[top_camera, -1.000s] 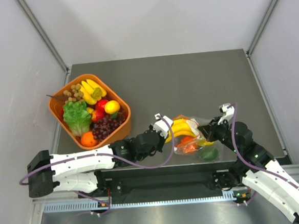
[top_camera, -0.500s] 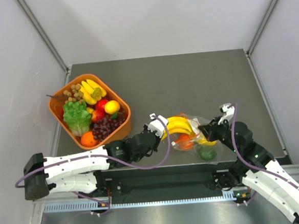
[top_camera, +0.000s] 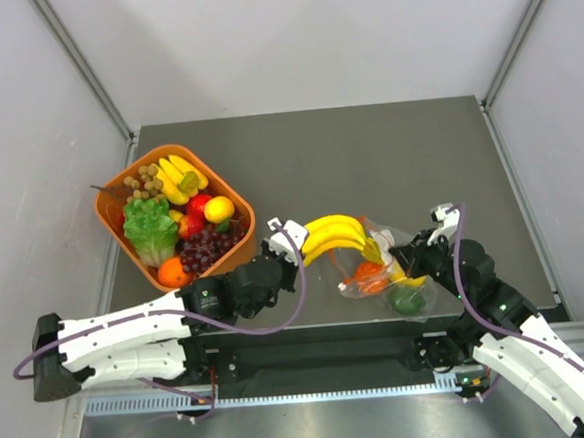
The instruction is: Open the zip-top bag and remove the fake food
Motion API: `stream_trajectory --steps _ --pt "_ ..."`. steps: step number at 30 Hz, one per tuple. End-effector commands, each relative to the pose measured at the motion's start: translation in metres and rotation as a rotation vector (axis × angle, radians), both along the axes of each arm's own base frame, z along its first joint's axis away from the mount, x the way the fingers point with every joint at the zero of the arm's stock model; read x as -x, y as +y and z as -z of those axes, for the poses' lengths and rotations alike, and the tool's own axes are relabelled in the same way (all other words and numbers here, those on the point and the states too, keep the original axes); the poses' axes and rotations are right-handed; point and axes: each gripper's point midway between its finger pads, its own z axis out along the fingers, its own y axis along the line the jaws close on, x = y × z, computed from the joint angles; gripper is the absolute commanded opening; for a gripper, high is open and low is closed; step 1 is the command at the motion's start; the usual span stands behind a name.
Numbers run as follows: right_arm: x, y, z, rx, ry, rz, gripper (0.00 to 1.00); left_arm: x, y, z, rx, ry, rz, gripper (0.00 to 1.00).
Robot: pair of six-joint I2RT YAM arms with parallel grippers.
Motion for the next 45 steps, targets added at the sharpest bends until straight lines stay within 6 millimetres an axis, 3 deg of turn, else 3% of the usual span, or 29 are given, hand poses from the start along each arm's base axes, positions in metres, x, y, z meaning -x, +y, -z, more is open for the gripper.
stream_trajectory --steps 1,7,11,19,20,23,28,29,31,32,41,45 --pt "0.001 0.0 -0.01 -0.001 -0.031 -0.005 0.0 -0.005 0.006 -0.024 0.081 -0.044 -0.034 0.0" --pt "0.002 -0.001 -0.013 -0.002 -0.034 -0.003 0.0 -0.005 0.018 -0.039 0.123 -0.06 -0.066 0.0" --pt "0.002 -0.001 -0.013 -0.003 -0.034 -0.005 0.0 -0.007 0.034 -0.069 0.184 -0.099 -0.102 0.0" --pt "0.001 0.003 -0.01 -0.005 -0.031 -0.018 0.0 -0.025 0.09 -0.108 0.179 -0.148 -0.316 0.0" --pt "0.0 0.004 -0.011 -0.007 -0.033 -0.023 0.0 -0.034 0.101 -0.117 0.189 -0.151 -0.357 0.0" --pt "0.0 0.007 -0.011 -0.016 -0.031 -0.031 0.0 -0.056 0.115 -0.117 0.169 -0.121 -0.387 0.0" --pt "-0.001 0.013 -0.016 -0.035 -0.042 -0.052 0.0 -0.093 0.147 -0.1 0.125 -0.049 -0.493 0.0" --pt "-0.001 0.014 -0.016 -0.035 -0.041 -0.055 0.0 -0.104 0.166 -0.102 0.141 -0.059 -0.556 0.0" --pt "-0.001 0.015 -0.018 -0.04 -0.046 -0.063 0.0 -0.113 0.177 -0.107 0.172 -0.061 -0.575 0.0" --pt "-0.001 0.016 -0.018 -0.038 -0.048 -0.067 0.0 -0.121 0.197 -0.113 0.188 -0.075 -0.635 0.0" --pt "0.005 0.017 -0.018 -0.022 -0.06 -0.108 0.0 -0.148 0.254 -0.159 0.244 -0.184 -0.793 0.0" --pt "0.008 0.015 -0.018 -0.006 -0.067 -0.114 0.0 -0.154 0.277 -0.165 0.211 -0.193 -0.852 0.0"
